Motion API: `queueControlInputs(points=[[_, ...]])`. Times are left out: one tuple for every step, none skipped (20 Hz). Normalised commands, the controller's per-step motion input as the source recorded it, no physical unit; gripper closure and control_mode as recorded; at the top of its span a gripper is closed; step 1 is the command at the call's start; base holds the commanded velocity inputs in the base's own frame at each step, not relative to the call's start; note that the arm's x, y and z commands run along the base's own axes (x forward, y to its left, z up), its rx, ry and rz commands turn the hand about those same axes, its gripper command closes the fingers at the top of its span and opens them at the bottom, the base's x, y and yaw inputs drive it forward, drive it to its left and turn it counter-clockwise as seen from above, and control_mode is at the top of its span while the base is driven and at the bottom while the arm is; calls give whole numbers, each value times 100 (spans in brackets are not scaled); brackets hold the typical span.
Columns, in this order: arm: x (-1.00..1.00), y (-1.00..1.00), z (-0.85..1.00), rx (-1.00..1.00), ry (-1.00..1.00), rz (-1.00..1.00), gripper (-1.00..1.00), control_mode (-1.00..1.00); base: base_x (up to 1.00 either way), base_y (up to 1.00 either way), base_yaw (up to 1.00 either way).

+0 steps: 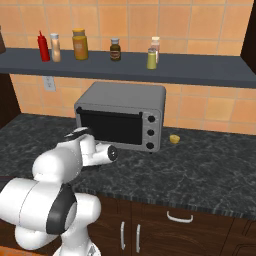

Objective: Put the shaker and condiment bottle from the counter next to their counterparts in the cabinet.

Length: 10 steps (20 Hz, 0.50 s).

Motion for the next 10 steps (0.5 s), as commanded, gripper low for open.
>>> queueControlInputs(points=[[17,0,-15,0,-2,-1,-100,-100,0,0,0],[18,0,-11,0,-1,-1,-100,-100,0,0,0],[13,0,-8,0,0,0,-100,-100,0,0,0],[14,0,-4,0,0,0,-100,-100,0,0,0],[21,0,-1,0,0,0,-100,-100,0,0,0],[20,0,-3,0,0,0,-100,-100,0,0,0],[18,0,-4,0,0,0,-100,-100,0,0,0],[16,0,-4,0,0,0,-100,-100,0,0,0],[18,0,-1,0,0,0,-100,-100,0,0,0],[20,0,0,0,0,0,-100,-100,0,0,0]])
